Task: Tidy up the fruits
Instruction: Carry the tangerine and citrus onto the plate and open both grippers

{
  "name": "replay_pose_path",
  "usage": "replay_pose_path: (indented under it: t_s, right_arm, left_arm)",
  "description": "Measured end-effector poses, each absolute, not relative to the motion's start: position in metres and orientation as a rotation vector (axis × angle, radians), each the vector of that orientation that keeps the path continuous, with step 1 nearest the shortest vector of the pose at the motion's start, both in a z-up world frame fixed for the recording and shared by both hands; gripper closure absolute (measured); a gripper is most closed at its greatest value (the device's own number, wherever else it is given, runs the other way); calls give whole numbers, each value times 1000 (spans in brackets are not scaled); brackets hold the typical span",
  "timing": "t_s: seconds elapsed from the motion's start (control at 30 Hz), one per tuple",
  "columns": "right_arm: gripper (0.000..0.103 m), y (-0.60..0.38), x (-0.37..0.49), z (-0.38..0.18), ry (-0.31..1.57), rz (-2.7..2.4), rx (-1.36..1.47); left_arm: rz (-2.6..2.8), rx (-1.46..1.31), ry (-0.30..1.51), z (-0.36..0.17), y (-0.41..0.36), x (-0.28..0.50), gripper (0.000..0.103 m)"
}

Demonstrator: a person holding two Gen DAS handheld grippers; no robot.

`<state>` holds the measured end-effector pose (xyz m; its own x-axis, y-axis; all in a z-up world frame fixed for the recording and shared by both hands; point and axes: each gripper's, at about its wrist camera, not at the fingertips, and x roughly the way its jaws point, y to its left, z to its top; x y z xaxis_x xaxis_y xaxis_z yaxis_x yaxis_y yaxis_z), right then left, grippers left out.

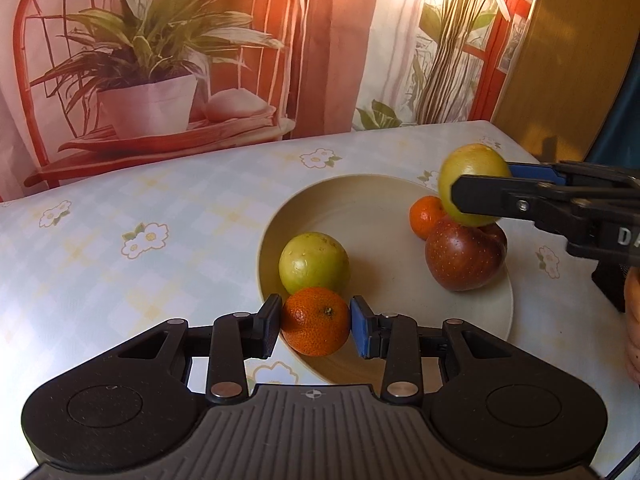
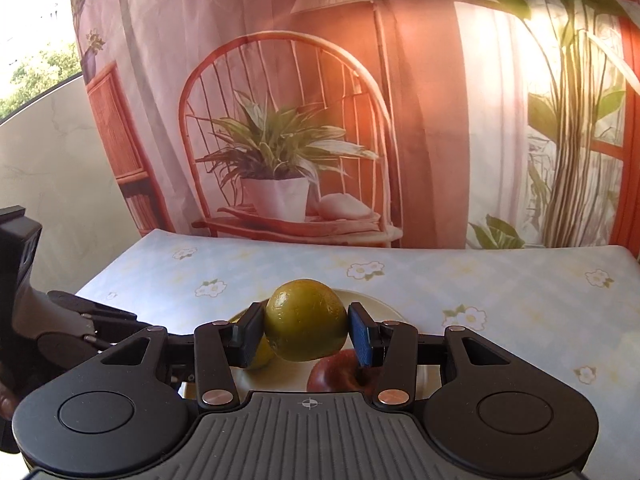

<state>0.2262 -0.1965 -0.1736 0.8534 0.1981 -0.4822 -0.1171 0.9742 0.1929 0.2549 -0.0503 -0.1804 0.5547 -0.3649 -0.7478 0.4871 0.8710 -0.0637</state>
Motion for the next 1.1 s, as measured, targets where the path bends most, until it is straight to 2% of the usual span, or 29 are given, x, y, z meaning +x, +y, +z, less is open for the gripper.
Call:
replay_pose_path:
  t_s: [0.3, 0.63, 0.97, 1.1]
  right_arm:
    - [61, -191, 293, -198, 663, 143, 243]
    - [61, -188, 327, -215, 771, 99, 364]
    - [60, -194, 328, -220, 793, 91, 479]
    - [60, -195, 324, -211, 741, 122, 515]
  left_arm:
    - [-521, 144, 858, -189, -54, 265, 64]
    - [-519, 121, 846, -190, -53, 269, 63]
    - [-506, 107, 830, -188, -51, 263, 63]
    - [-494, 108, 826, -187, -52, 259, 63]
